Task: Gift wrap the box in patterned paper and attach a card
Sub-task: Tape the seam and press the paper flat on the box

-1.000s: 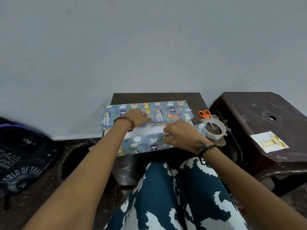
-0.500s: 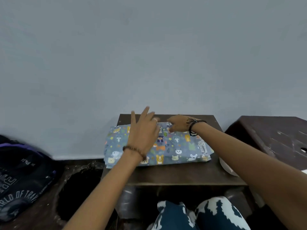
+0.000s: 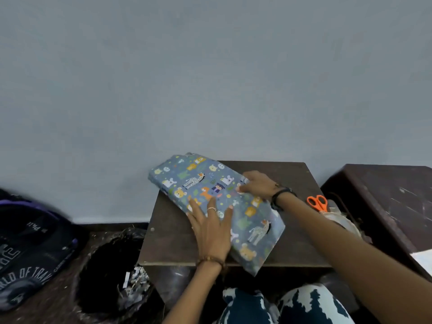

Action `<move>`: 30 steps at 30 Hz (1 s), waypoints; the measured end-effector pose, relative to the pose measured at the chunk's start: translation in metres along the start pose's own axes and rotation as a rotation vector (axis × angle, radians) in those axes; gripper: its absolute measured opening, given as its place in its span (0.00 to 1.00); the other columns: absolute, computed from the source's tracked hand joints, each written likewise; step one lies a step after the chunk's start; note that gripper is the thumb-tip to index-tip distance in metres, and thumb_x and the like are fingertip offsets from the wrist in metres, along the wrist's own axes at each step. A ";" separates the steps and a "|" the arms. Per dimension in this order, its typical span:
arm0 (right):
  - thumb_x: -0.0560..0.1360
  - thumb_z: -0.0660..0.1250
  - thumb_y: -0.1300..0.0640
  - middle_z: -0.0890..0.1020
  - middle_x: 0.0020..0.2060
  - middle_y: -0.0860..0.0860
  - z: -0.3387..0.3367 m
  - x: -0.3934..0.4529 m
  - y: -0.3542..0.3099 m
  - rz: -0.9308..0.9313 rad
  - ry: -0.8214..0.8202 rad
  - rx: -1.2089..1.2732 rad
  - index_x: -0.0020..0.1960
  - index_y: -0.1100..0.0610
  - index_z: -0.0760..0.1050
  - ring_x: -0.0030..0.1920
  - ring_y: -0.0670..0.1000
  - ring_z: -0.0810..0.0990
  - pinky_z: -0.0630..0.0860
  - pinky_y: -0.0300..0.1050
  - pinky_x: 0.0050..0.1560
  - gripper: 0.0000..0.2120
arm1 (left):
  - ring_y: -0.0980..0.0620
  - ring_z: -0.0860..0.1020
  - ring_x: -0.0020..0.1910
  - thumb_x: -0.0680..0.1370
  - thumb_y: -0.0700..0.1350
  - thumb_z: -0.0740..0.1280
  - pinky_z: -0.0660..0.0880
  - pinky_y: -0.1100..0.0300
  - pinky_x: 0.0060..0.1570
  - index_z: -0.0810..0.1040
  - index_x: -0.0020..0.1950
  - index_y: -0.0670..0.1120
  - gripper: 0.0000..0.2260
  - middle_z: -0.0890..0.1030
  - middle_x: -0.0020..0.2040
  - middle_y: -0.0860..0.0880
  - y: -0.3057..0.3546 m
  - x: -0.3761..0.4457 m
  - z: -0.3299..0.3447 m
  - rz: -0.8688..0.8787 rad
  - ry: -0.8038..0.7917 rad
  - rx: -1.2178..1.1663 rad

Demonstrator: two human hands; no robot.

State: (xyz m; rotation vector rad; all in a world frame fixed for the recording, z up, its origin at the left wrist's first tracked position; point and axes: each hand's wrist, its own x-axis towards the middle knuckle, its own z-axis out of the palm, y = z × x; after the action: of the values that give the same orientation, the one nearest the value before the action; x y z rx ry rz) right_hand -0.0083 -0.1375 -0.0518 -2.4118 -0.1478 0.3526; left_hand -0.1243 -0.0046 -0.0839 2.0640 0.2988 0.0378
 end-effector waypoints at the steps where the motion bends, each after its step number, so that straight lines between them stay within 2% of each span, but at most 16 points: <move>1: 0.72 0.70 0.56 0.77 0.45 0.53 0.007 -0.010 0.002 0.039 0.034 0.080 0.43 0.56 0.74 0.46 0.54 0.76 0.68 0.41 0.37 0.05 | 0.43 0.41 0.75 0.78 0.56 0.61 0.44 0.50 0.72 0.60 0.74 0.53 0.26 0.41 0.77 0.45 0.002 0.006 -0.003 -0.029 -0.002 0.046; 4: 0.66 0.72 0.55 0.81 0.41 0.53 0.040 -0.037 0.013 0.193 0.170 0.374 0.35 0.55 0.74 0.45 0.55 0.80 0.75 0.45 0.43 0.08 | 0.41 0.42 0.75 0.77 0.60 0.59 0.45 0.39 0.70 0.56 0.75 0.56 0.28 0.42 0.77 0.50 0.010 0.022 -0.014 -0.106 -0.077 0.255; 6: 0.60 0.74 0.52 0.83 0.40 0.57 0.070 -0.057 0.020 0.271 0.256 0.686 0.35 0.58 0.75 0.42 0.57 0.81 0.79 0.55 0.47 0.12 | 0.40 0.41 0.75 0.76 0.63 0.58 0.45 0.35 0.68 0.55 0.74 0.57 0.29 0.44 0.77 0.51 0.013 0.029 -0.019 -0.082 -0.109 0.465; 7: 0.61 0.74 0.54 0.82 0.39 0.60 0.086 -0.067 0.021 0.297 0.298 0.830 0.36 0.58 0.74 0.40 0.56 0.80 0.77 0.56 0.47 0.11 | 0.40 0.41 0.75 0.75 0.64 0.57 0.45 0.33 0.67 0.55 0.74 0.57 0.30 0.44 0.77 0.51 0.015 0.031 -0.020 -0.054 -0.127 0.562; 9: 0.69 0.71 0.60 0.80 0.41 0.62 0.110 -0.086 0.010 0.314 0.358 1.054 0.39 0.57 0.72 0.40 0.54 0.78 0.77 0.56 0.46 0.08 | 0.39 0.38 0.74 0.74 0.67 0.57 0.43 0.29 0.64 0.51 0.75 0.55 0.34 0.42 0.77 0.49 0.016 0.035 -0.017 -0.003 -0.189 0.729; 12: 0.74 0.67 0.64 0.81 0.44 0.58 0.128 -0.103 -0.007 0.321 0.271 1.219 0.48 0.58 0.70 0.44 0.55 0.81 0.79 0.53 0.47 0.07 | 0.37 0.37 0.74 0.73 0.65 0.61 0.43 0.27 0.63 0.45 0.76 0.53 0.39 0.39 0.76 0.45 0.018 0.040 -0.009 0.040 -0.233 0.901; 15: 0.76 0.63 0.66 0.81 0.46 0.57 0.125 -0.107 -0.009 0.311 0.116 1.283 0.58 0.58 0.67 0.43 0.52 0.82 0.81 0.43 0.40 0.12 | 0.37 0.41 0.74 0.76 0.59 0.61 0.48 0.27 0.63 0.46 0.76 0.51 0.35 0.42 0.77 0.43 0.016 0.040 -0.004 0.116 -0.182 0.987; 17: 0.77 0.62 0.67 0.81 0.46 0.57 0.121 -0.109 -0.005 0.303 0.072 1.290 0.63 0.58 0.63 0.40 0.51 0.83 0.81 0.42 0.35 0.17 | 0.37 0.45 0.74 0.77 0.58 0.60 0.52 0.27 0.63 0.48 0.75 0.50 0.32 0.46 0.76 0.42 0.011 0.040 -0.006 0.199 -0.135 1.044; 20: 0.76 0.64 0.65 0.81 0.47 0.59 0.113 -0.114 0.000 0.288 0.117 1.231 0.63 0.56 0.62 0.42 0.53 0.83 0.80 0.42 0.36 0.18 | 0.39 0.52 0.73 0.75 0.58 0.61 0.58 0.32 0.64 0.52 0.74 0.51 0.31 0.53 0.75 0.43 0.007 0.044 -0.014 0.285 -0.135 1.068; 24: 0.76 0.65 0.62 0.80 0.51 0.60 0.103 -0.115 0.004 0.282 0.214 1.236 0.64 0.57 0.65 0.46 0.54 0.82 0.81 0.42 0.41 0.18 | 0.45 0.66 0.67 0.72 0.56 0.66 0.68 0.45 0.62 0.62 0.70 0.52 0.28 0.67 0.67 0.47 0.017 0.060 -0.035 0.284 -0.197 0.840; 26: 0.76 0.65 0.60 0.79 0.52 0.58 0.100 -0.110 -0.001 0.293 0.162 1.257 0.66 0.57 0.64 0.48 0.53 0.81 0.80 0.42 0.42 0.20 | 0.45 0.70 0.64 0.71 0.56 0.67 0.70 0.52 0.60 0.63 0.70 0.53 0.29 0.70 0.66 0.47 0.023 0.066 -0.045 0.251 -0.238 0.741; 30: 0.78 0.61 0.51 0.77 0.56 0.57 0.097 -0.099 -0.021 0.342 -0.001 1.393 0.68 0.57 0.65 0.51 0.54 0.78 0.78 0.45 0.46 0.21 | 0.46 0.70 0.64 0.69 0.59 0.68 0.67 0.56 0.60 0.63 0.71 0.52 0.32 0.71 0.66 0.47 0.035 0.060 -0.049 0.233 -0.336 0.739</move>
State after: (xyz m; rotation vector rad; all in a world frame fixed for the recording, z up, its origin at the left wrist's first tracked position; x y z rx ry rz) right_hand -0.1314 -0.0808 -0.0881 -1.0390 0.4009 0.4091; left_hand -0.0666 0.0350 -0.0356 2.7738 -0.1710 -0.3196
